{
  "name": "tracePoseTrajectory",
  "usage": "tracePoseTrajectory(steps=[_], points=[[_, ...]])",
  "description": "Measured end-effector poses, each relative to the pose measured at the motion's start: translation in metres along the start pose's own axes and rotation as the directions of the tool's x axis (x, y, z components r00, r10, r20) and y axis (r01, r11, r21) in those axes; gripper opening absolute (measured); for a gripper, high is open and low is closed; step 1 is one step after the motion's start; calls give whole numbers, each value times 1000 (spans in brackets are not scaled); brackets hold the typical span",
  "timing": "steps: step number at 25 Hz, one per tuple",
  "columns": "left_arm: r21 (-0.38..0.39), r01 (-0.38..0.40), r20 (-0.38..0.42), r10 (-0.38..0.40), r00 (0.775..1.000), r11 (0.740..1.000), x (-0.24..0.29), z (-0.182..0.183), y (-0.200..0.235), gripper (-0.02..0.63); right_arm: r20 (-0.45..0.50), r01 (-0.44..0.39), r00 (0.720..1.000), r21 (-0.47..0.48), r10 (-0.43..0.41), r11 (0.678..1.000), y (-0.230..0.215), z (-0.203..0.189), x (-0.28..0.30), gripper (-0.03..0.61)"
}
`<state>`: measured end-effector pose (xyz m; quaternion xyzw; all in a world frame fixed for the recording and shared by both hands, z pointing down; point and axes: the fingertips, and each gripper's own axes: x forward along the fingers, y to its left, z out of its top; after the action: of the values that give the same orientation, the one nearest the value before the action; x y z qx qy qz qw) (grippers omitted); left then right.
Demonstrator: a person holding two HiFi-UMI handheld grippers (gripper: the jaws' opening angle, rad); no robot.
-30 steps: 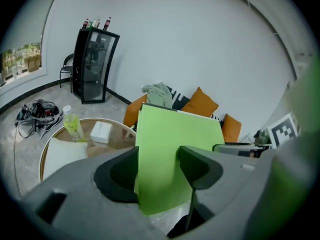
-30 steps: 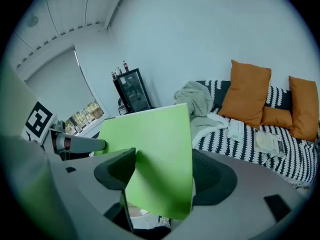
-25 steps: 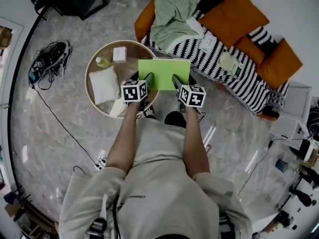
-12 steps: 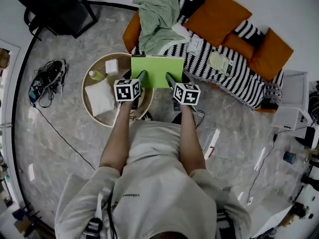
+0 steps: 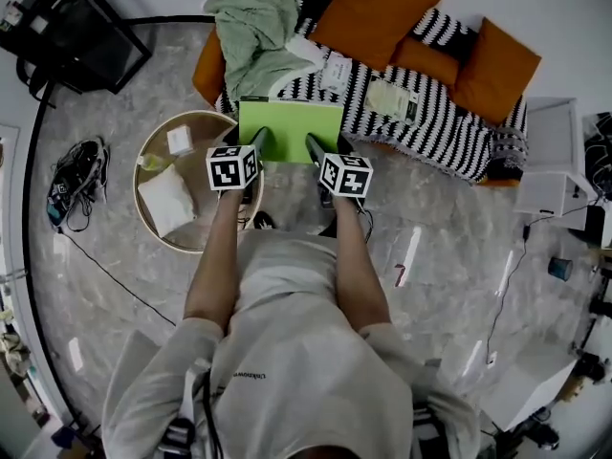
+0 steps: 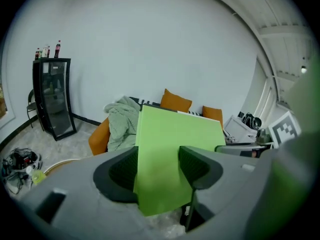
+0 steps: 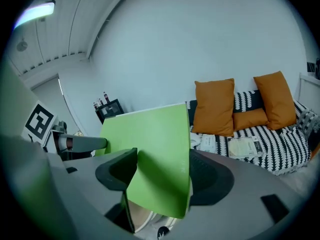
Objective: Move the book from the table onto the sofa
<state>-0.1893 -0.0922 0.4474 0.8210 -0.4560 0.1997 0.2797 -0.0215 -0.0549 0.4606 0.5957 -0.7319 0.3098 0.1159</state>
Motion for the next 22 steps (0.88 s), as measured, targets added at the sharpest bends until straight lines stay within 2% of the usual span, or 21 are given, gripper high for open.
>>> tracePoseTrajectory(steps=[6, 14, 22], points=[[-12, 37, -7, -37, 999, 999, 39, 9, -52, 256, 13, 48, 999, -30, -47, 998, -60, 22, -14, 308], [23, 52, -41, -51, 998, 998, 83, 18, -102, 256, 1, 56, 998, 17, -56, 998, -126, 32, -21, 308], [45, 82, -68, -79, 995, 996, 125, 32, -149, 256, 41, 83, 996, 31, -84, 996, -184, 51, -29, 308]])
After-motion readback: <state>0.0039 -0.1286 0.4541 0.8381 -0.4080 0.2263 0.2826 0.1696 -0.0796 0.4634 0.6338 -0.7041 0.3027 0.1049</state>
